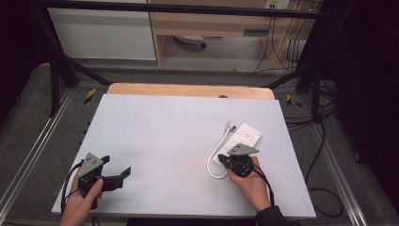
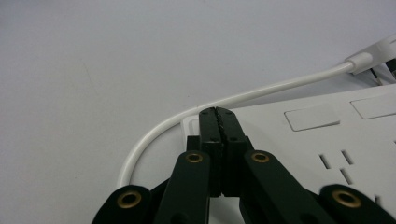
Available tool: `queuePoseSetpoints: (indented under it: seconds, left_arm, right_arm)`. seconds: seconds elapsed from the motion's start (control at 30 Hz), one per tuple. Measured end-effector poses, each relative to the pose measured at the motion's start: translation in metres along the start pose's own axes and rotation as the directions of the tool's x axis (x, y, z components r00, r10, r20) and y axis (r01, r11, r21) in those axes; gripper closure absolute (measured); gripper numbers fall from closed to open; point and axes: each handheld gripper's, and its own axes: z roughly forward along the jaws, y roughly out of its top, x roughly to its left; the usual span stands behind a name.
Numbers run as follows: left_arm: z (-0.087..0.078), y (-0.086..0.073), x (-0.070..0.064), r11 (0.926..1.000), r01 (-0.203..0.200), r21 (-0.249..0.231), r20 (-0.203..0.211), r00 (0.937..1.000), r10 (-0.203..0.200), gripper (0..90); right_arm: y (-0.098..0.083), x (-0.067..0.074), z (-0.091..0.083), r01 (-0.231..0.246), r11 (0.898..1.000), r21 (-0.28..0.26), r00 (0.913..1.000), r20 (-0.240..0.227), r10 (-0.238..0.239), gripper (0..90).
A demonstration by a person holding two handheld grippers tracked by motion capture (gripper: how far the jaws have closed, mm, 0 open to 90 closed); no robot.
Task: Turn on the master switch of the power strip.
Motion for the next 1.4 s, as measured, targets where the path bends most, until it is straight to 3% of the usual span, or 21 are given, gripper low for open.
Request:
queuePoseSetpoints:
  seconds: [1.4]
  left_arm:
    - [0.0004, -0.0003, 0.0003, 1.0, 0.005, 0.003, -0.001, 1.0, -0.005, 6.4]
  right_arm:
    - [0.0016, -0.0032, -0.0001, -0.001, 1.0, 0.0, 0.9999, -0.012, 0.001, 90.0]
